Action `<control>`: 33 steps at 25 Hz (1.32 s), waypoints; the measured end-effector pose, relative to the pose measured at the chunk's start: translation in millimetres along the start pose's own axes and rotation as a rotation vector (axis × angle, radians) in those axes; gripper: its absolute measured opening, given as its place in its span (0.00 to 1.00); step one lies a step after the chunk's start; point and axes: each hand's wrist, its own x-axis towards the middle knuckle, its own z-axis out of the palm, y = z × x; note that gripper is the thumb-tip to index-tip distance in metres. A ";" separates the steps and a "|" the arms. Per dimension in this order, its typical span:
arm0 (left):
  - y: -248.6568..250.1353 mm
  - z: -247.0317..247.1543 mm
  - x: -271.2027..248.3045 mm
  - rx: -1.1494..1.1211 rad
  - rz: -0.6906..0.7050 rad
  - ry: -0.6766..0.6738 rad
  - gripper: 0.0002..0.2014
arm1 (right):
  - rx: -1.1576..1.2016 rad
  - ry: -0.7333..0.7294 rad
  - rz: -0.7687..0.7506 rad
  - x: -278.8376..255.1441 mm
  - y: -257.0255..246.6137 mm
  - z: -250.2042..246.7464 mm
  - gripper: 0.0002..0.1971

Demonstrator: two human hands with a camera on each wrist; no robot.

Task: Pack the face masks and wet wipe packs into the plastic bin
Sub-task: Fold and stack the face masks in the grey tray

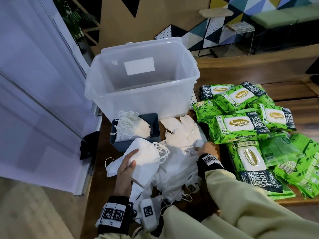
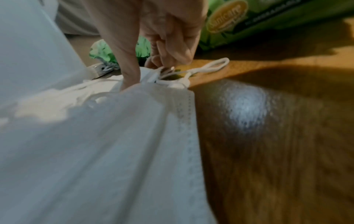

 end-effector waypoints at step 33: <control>8.8 57.8 11.3 -0.104 -0.036 -0.022 0.16 | -0.087 0.748 -1.695 -113.6 -12.7 -9.9 0.10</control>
